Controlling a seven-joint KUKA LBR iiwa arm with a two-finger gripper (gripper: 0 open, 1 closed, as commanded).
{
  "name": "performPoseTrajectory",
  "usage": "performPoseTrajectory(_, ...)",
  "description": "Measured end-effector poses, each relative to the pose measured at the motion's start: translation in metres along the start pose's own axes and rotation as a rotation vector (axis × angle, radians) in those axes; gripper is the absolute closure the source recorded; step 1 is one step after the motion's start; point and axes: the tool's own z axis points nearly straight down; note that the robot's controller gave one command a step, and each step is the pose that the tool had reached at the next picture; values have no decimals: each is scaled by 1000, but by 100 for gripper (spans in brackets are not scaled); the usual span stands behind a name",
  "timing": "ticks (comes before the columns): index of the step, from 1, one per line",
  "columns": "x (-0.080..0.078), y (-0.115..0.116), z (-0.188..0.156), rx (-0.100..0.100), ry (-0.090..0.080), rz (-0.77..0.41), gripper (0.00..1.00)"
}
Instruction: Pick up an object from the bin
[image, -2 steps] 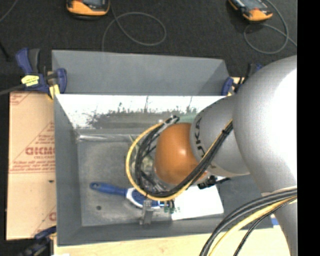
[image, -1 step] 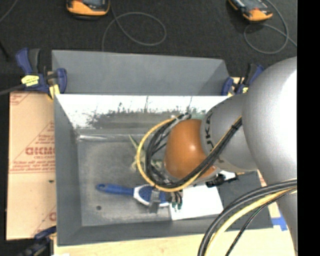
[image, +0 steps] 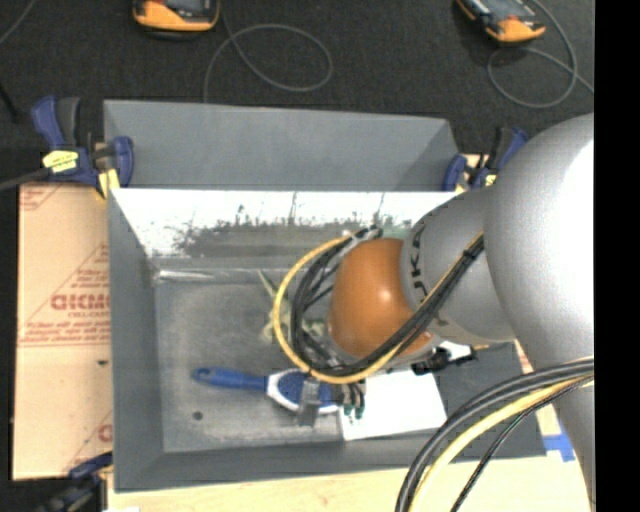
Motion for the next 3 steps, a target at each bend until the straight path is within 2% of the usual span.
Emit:
performPoseTrajectory(1, 1, 0, -3, 1, 4, 0, 100)
performPoseTrajectory(2, 3, -1, -22, 3, 12, 0, 100)
performPoseTrajectory(3, 2, -1, -47, 2, 9, 1, 100)
